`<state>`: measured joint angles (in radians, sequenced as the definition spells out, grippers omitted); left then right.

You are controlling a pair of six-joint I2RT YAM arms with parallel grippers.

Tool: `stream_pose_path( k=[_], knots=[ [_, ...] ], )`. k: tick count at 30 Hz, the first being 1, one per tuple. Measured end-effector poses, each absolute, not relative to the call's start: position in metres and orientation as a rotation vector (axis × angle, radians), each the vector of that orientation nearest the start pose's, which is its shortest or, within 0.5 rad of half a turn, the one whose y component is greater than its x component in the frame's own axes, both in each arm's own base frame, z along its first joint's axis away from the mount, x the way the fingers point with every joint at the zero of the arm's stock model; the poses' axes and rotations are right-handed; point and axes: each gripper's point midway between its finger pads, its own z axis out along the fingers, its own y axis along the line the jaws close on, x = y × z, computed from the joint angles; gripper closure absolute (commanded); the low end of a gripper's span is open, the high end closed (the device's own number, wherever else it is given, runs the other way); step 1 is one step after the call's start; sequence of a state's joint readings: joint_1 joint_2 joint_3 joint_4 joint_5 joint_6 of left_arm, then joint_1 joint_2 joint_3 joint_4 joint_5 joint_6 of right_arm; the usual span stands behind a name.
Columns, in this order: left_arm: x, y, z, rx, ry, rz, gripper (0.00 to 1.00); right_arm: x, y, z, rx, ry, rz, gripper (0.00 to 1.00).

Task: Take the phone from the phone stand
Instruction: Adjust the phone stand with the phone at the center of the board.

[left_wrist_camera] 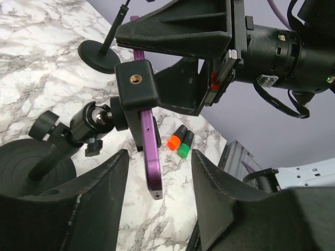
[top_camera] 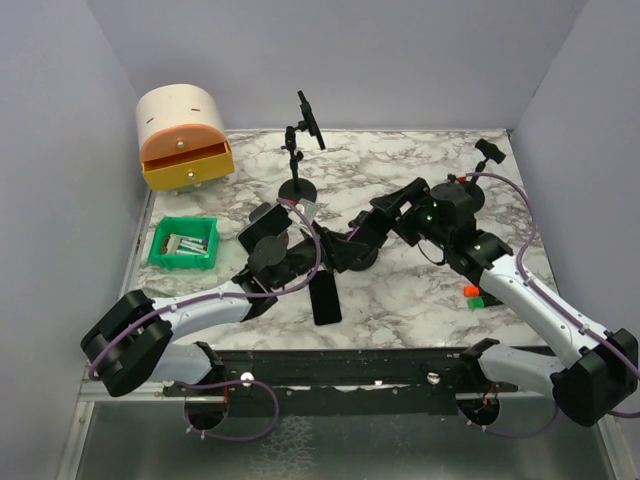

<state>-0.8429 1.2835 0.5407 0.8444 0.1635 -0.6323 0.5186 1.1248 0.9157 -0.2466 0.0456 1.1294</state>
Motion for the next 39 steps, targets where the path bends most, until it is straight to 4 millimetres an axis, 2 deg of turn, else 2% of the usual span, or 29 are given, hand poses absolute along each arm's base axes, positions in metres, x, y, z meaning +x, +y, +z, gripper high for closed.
stream_pose_path(
  k=[8,12,13,14,16,18,19,23,34,39],
  knots=[
    [0.24,-0.344,0.235,0.297,1.574,-1.265,0.74,0.304,0.209,0.224,0.842,2.015,1.054,1.0],
    [0.24,-0.347,0.237,0.301,1.561,-1.267,0.9,0.303,0.206,0.224,0.884,1.996,1.067,0.99],
    [0.24,-0.348,0.238,0.302,1.56,-1.267,0.96,0.304,0.206,0.224,0.89,1.992,1.065,0.93],
    [0.242,-0.349,0.238,0.304,1.559,-1.261,1.0,0.304,0.205,0.224,0.893,1.988,1.061,0.8],
    [0.245,-0.349,0.235,0.297,1.566,-1.247,1.0,0.306,0.202,0.225,0.895,1.979,1.052,0.52],
    [0.247,-0.348,0.234,0.294,1.567,-1.24,1.0,0.306,0.201,0.226,0.878,1.978,1.041,0.31],
    [0.247,-0.348,0.234,0.293,1.569,-1.236,1.0,0.305,0.2,0.227,0.864,1.98,1.033,0.23],
    [0.245,-0.351,0.232,0.31,1.577,-1.234,1.0,0.298,0.194,0.228,0.782,2.006,0.976,0.02],
    [0.253,-0.358,0.236,0.323,1.602,-1.223,1.0,0.273,0.173,0.238,0.447,2.093,0.766,0.0],
    [0.256,-0.359,0.237,0.357,1.628,-1.235,1.0,0.266,0.159,0.254,0.252,2.074,0.649,0.03]
  ],
)
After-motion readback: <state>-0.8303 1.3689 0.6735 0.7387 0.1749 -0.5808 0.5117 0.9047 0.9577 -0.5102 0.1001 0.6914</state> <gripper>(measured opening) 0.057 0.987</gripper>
